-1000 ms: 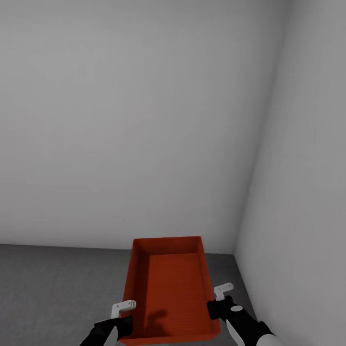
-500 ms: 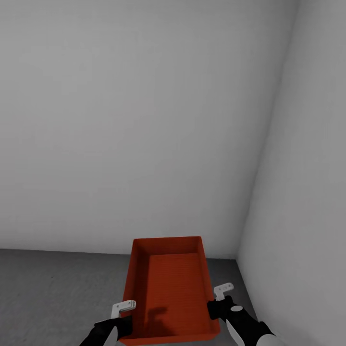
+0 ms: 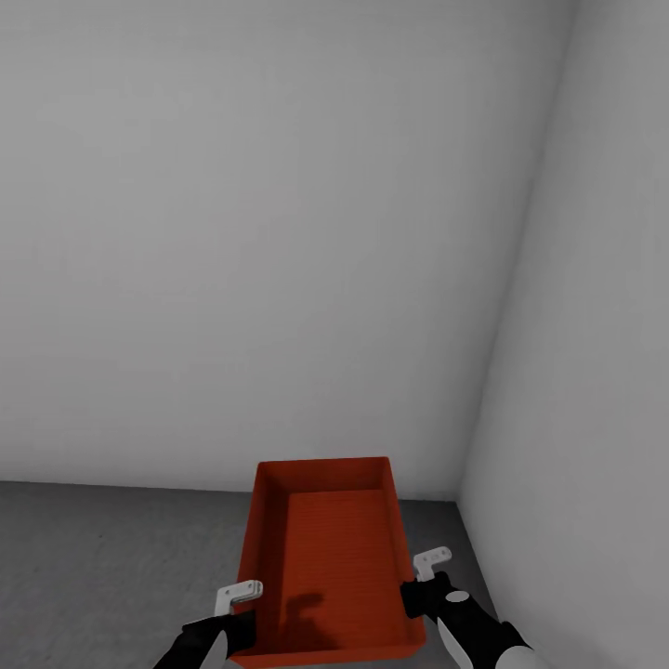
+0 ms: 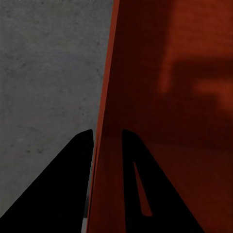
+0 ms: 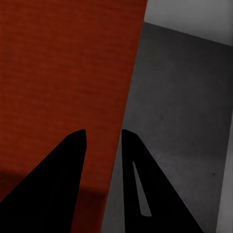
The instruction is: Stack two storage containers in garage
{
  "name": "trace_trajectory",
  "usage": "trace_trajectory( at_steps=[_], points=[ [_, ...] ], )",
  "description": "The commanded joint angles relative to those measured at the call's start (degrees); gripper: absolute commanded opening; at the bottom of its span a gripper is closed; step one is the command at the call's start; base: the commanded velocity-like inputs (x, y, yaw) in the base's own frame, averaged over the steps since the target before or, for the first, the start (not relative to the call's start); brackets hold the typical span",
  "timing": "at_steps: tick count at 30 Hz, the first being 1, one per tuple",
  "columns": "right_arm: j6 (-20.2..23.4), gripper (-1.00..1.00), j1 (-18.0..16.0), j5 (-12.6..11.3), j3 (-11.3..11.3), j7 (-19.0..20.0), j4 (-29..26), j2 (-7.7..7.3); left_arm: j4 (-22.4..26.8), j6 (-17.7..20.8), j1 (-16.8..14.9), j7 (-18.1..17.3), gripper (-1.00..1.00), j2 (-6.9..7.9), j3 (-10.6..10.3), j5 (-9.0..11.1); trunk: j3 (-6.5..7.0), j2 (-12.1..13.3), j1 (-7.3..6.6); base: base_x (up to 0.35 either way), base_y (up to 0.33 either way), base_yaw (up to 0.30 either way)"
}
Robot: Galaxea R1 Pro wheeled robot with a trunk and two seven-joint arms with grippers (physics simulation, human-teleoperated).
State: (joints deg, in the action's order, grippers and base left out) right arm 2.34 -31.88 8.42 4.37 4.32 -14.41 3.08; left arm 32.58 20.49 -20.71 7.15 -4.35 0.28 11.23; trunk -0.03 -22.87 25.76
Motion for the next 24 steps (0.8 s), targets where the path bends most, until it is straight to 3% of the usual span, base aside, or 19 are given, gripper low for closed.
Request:
trace_trajectory(
  at_steps=[1,9,18,24],
  points=[
    [-0.38,-1.0,-0.03,-0.02,0.08,1.83,-0.27,2.26,-0.06,0.43,0.06,0.67,-1.0,-0.04,-0.02,-0.42,-0.02,-0.05,0.02,0.0,0.0,0.0],
    [-0.4,-1.0,-0.03,-0.06,0.11,1.83,-0.28,2.12,-0.06,0.43,0.06,0.67,-1.0,-0.04,-0.02,-0.42,-0.02,-0.05,0.02,0.049,0.0,0.0],
    [-0.34,-1.0,-0.03,-0.15,0.11,1.83,-0.28,2.18,-0.06,0.43,0.06,0.67,-1.0,-0.04,-0.02,-0.42,-0.02,-0.05,0.02,0.296,0.0,-0.01],
    [-0.32,-1.0,-0.03,-0.15,0.11,1.83,-0.31,2.16,-0.06,0.43,0.06,0.67,-1.0,-0.04,-0.02,-0.42,-0.02,-0.05,0.02,0.321,0.0,-0.161]
  ],
)
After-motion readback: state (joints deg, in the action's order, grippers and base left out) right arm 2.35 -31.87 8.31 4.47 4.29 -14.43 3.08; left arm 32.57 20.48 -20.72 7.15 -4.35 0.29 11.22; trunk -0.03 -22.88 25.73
